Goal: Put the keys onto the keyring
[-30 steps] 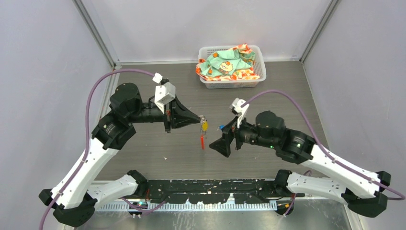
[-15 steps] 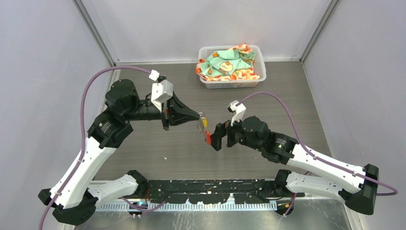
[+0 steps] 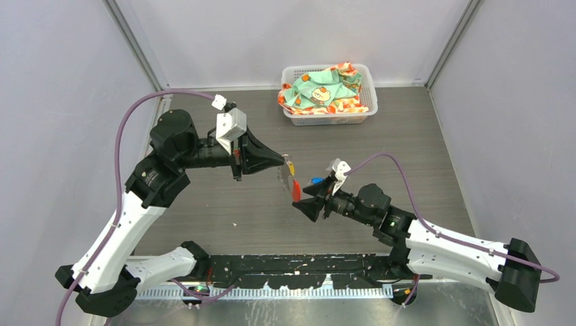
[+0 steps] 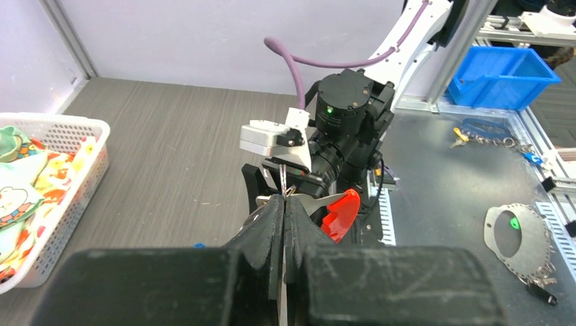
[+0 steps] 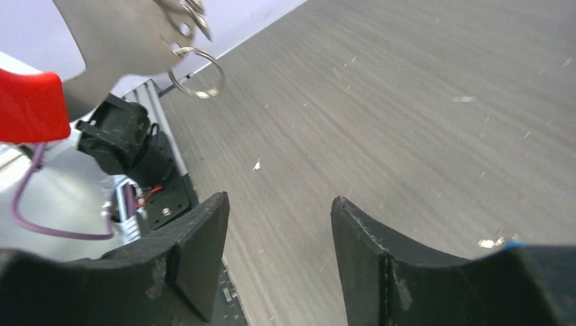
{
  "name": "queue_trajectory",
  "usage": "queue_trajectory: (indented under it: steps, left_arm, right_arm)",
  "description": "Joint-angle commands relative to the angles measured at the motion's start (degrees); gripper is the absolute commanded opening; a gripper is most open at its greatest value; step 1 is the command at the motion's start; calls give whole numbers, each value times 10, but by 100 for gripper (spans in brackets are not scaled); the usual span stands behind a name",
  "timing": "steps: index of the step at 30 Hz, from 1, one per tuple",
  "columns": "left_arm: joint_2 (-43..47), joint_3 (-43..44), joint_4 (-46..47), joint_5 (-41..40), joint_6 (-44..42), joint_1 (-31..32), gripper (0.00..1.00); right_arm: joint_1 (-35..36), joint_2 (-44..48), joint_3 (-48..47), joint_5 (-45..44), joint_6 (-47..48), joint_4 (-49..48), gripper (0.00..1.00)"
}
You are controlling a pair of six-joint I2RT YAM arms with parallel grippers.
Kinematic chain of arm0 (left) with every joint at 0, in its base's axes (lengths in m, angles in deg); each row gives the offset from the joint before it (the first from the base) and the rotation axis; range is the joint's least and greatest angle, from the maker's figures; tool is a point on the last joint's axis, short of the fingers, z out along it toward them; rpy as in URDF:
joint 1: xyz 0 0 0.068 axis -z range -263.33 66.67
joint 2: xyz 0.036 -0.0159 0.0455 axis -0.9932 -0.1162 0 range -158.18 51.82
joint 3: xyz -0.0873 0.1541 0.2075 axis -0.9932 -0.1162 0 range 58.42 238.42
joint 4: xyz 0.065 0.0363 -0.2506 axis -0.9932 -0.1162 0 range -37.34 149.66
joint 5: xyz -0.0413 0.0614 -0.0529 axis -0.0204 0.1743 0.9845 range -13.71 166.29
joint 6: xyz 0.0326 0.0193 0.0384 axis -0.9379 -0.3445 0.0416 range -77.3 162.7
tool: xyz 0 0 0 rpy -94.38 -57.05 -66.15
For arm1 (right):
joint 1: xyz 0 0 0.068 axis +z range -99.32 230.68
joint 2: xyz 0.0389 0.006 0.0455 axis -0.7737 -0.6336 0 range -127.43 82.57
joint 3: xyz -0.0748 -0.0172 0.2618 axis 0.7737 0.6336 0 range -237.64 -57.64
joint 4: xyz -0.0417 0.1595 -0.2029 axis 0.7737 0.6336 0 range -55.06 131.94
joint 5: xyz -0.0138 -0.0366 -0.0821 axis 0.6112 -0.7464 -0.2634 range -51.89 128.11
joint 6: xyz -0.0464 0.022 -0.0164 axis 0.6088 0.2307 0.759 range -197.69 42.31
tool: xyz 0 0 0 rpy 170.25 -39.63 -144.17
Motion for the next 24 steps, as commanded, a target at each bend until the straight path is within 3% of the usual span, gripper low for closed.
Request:
queue_trajectory:
  steps: [1,3,4,15,22,24]
  left_arm:
    - [2,18,58,-43,24,-2,0]
    - [1,17,56,-67,24,-2,0]
    - [1,14,54,-83,23,-3,0]
    - [18,-32,83,-164,26,-2,0]
    - [27,-45,92,-162,41,-3,0]
    - [32,-46,91,-161,42,-2,0]
  right_arm:
    - [4,-44,-60,-27,106,-99,70]
    - [15,-53,-79,-50,142,-106,97]
    - [26,-53,-90,-74,157,-102,99]
    - [236,-67,-217,-302,303,5,100]
    - [289,-187,-315,-524,353,-9,100]
    - [297,-214,-329,-590,379,-32,94]
